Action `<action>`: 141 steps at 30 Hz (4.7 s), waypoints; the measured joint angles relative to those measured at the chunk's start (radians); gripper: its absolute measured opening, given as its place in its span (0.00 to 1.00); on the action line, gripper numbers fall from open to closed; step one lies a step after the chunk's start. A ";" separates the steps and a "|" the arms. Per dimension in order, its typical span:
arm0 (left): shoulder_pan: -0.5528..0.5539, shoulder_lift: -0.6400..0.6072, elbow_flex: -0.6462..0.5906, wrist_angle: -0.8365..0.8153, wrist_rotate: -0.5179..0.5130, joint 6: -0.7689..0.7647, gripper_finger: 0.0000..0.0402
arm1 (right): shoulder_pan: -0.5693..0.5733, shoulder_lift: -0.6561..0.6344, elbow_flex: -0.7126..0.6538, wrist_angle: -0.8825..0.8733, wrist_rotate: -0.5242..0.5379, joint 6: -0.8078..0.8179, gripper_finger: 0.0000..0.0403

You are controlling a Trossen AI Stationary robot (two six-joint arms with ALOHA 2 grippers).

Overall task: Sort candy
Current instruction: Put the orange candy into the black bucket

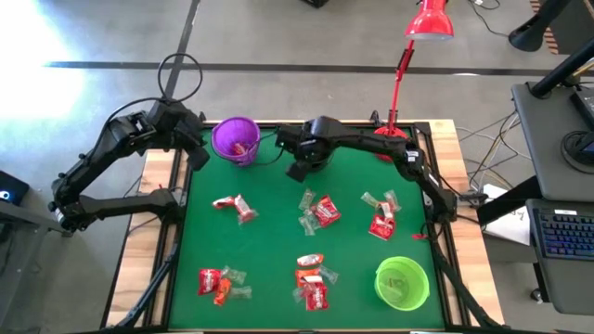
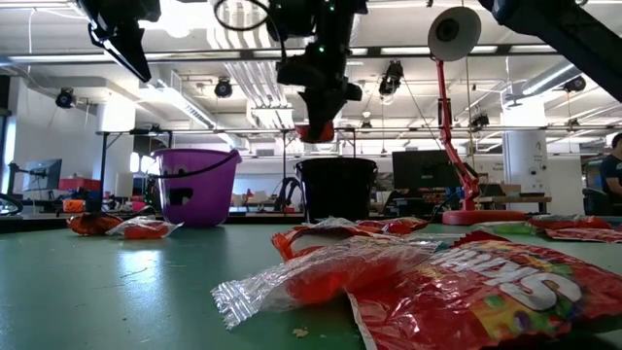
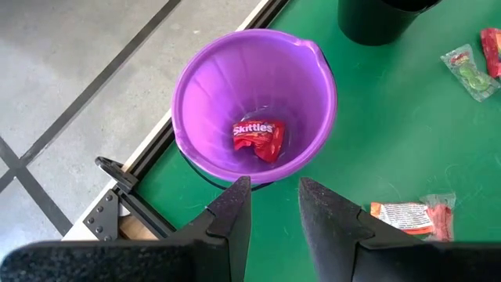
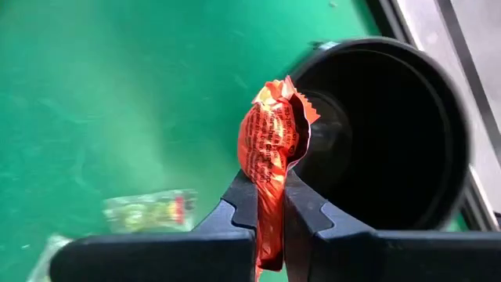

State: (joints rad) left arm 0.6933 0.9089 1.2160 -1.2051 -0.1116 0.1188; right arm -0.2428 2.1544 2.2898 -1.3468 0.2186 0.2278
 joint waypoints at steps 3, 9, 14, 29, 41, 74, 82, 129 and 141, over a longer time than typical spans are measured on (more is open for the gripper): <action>0.000 0.000 0.000 0.000 0.000 0.000 0.23 | -0.037 0.000 -0.001 -0.005 0.000 -0.011 0.03; 0.000 0.000 0.000 0.000 0.000 -0.001 0.23 | -0.101 0.000 -0.002 -0.011 -0.012 -0.030 0.03; 0.000 0.000 0.000 0.000 0.000 -0.001 0.23 | -0.130 0.000 -0.002 -0.014 -0.017 -0.029 0.11; 0.000 0.000 0.000 -0.001 0.126 -0.001 0.23 | -0.141 -0.006 0.034 -0.079 -0.008 -0.030 0.34; -0.083 0.009 -0.001 -0.016 0.279 -0.001 0.29 | -0.102 -0.164 0.065 -0.186 -0.009 0.069 0.34; -0.596 0.487 -0.001 0.349 0.242 -0.152 0.37 | -0.035 -0.477 0.065 -0.225 0.176 0.112 0.36; -0.709 0.633 -0.001 0.466 0.244 -0.276 0.37 | -0.035 -0.497 0.065 -0.225 0.176 0.042 0.36; -0.998 1.166 0.356 0.529 0.103 -0.652 0.47 | -0.034 -0.498 0.064 -0.224 0.164 -0.042 0.38; -1.004 1.203 0.354 0.569 0.135 -0.652 0.47 | -0.034 -0.498 0.064 -0.224 0.163 -0.043 0.38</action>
State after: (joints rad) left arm -0.3103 2.1117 1.5700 -0.6360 0.0237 -0.5335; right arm -0.2771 1.6566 2.3543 -1.5710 0.3820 0.1848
